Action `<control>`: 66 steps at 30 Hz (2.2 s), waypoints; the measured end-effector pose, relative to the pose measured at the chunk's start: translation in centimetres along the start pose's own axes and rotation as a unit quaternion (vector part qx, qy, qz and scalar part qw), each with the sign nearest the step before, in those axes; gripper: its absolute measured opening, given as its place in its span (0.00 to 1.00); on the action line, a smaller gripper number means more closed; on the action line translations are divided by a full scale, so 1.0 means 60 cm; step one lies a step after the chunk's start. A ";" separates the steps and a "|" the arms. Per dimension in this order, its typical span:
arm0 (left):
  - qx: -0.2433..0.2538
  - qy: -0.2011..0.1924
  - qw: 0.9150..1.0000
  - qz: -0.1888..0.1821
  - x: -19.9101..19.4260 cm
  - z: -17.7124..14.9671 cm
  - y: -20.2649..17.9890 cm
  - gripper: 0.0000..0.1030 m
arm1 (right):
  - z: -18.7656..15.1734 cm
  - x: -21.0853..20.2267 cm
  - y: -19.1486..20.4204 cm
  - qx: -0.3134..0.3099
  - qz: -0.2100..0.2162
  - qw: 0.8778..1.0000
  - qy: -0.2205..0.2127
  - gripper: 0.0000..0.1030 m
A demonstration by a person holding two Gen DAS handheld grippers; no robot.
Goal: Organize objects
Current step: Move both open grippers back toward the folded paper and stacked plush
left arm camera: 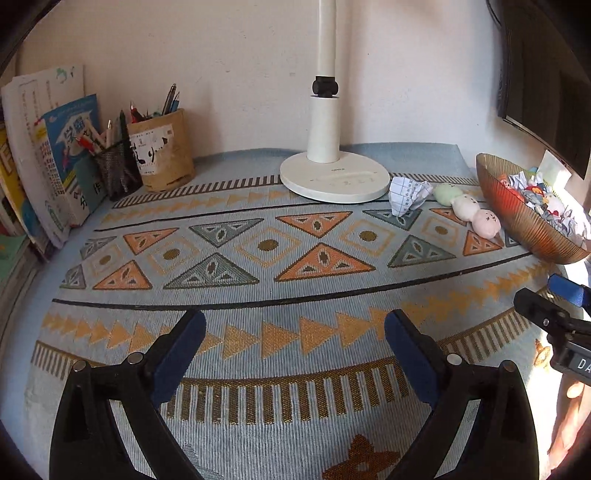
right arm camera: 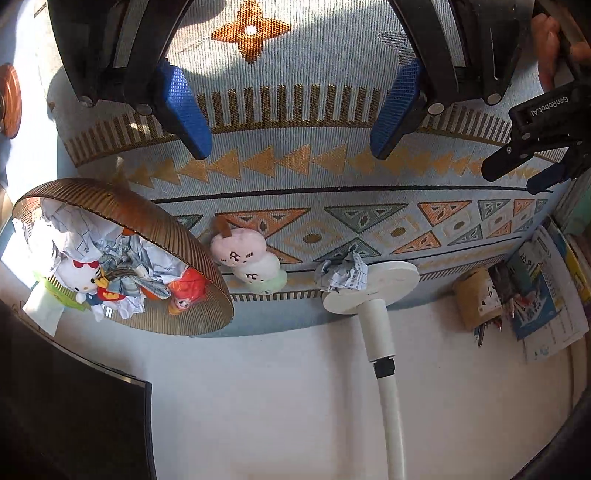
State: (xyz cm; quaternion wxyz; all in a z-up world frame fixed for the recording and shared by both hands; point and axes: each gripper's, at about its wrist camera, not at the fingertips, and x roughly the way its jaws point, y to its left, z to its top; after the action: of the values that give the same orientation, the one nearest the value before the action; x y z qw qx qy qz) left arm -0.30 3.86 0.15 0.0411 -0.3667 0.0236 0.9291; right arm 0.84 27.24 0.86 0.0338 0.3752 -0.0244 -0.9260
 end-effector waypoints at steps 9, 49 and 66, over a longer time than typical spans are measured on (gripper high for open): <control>-0.011 0.044 0.999 0.020 0.022 -0.006 0.004 0.95 | 0.005 0.041 -0.045 0.073 -0.022 0.995 0.062 0.91; -0.003 0.063 0.998 0.009 0.032 -0.006 0.003 0.95 | 0.000 0.047 -0.034 0.058 -0.033 0.995 0.076 0.93; 0.099 0.047 0.977 -0.184 0.066 0.116 -0.041 0.94 | 0.071 0.098 -0.089 0.289 0.043 0.952 0.096 0.95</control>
State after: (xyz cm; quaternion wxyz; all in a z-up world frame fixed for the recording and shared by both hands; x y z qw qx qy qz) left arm -7.69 7.07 2.48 0.2463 -0.4021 0.0498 0.8805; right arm -6.58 32.15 -0.51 -0.0342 0.4542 -0.3039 -0.8368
